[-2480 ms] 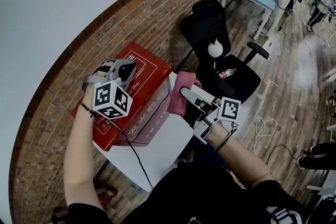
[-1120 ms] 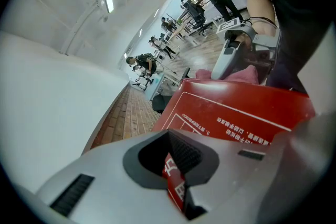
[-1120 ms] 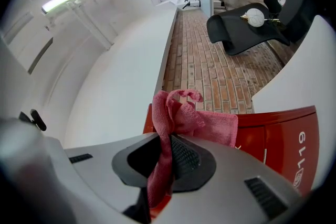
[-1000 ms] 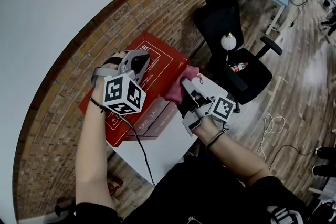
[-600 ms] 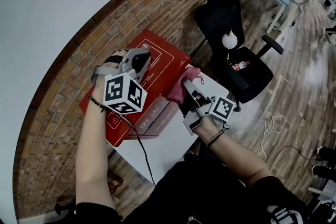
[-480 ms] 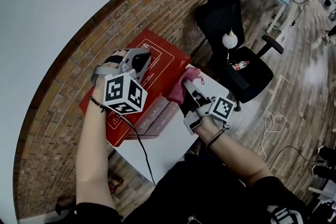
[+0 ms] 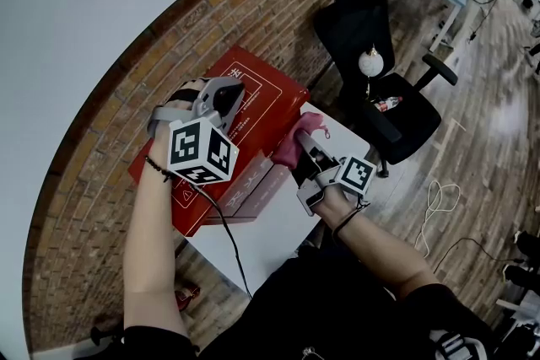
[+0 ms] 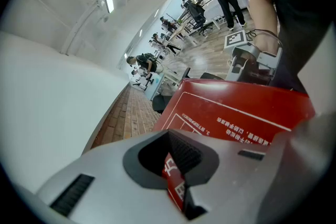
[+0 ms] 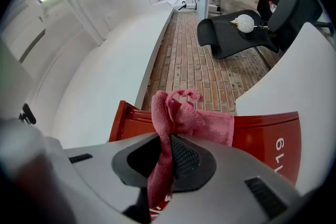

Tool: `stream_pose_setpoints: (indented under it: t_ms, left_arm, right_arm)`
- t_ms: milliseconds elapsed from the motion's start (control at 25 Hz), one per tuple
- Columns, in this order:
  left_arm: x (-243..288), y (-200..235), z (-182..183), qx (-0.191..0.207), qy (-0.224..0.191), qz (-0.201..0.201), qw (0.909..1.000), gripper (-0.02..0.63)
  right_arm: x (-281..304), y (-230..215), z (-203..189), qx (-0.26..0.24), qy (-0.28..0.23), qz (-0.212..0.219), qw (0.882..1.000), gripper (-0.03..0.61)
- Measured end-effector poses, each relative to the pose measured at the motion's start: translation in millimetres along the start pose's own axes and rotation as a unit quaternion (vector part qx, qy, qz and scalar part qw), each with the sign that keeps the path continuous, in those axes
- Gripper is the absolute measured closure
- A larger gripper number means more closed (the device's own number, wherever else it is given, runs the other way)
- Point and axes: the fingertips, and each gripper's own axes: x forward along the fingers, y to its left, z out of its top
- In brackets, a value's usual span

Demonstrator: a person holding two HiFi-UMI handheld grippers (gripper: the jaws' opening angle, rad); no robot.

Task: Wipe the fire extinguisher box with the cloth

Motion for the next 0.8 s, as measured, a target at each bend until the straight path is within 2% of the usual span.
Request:
stream_pose_setpoints:
  t_ms: [800]
  left_arm:
    - [-1.0,-0.1,0.4,0.000,-0.001,0.001,1.0000,0.586]
  right_arm:
    - [-5.0,-46.8,-0.3,-0.012,0.000,-0.053,0.999,0.514]
